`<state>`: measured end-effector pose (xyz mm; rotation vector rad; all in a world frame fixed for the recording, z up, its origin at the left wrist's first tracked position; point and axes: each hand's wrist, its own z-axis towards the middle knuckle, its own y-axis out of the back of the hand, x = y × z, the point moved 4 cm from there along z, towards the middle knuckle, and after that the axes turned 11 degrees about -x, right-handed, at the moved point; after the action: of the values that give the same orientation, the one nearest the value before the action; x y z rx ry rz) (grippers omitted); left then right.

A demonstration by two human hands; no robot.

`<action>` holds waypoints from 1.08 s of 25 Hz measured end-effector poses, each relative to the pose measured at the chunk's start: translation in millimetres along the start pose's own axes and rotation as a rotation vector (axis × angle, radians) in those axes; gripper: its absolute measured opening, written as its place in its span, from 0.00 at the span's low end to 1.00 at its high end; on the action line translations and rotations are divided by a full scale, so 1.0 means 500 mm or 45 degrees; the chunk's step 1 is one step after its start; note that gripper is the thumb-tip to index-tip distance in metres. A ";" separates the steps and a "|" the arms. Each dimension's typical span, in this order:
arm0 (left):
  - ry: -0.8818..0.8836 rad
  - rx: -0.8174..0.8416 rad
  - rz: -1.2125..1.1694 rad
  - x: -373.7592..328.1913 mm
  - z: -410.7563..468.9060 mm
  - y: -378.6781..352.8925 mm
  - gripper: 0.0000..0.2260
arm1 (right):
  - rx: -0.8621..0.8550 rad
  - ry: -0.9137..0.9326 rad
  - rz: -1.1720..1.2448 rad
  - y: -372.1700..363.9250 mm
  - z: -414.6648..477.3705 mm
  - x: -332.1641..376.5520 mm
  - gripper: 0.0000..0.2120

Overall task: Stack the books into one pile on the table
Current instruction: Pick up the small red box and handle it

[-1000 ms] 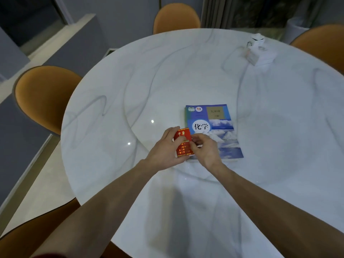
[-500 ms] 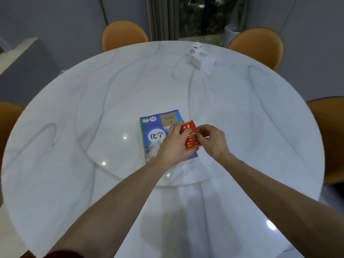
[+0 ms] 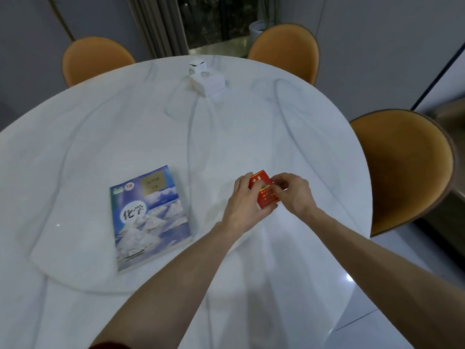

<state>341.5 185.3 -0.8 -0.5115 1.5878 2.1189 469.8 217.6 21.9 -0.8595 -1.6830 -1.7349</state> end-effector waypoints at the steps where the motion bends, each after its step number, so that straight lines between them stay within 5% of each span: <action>1: 0.009 0.017 0.000 -0.016 0.014 -0.025 0.27 | -0.004 -0.018 -0.002 0.015 0.017 -0.023 0.11; 15: 0.027 0.212 0.035 -0.118 0.144 -0.315 0.26 | -0.017 -0.308 0.075 0.092 0.197 -0.292 0.11; 27: 0.018 0.266 0.084 -0.131 0.182 -0.422 0.27 | -0.056 -0.343 -0.030 0.085 0.256 -0.388 0.12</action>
<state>509.7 315.9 -109.2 -0.4096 1.8314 1.9684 632.7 336.6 -101.0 -1.1410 -1.8361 -1.7395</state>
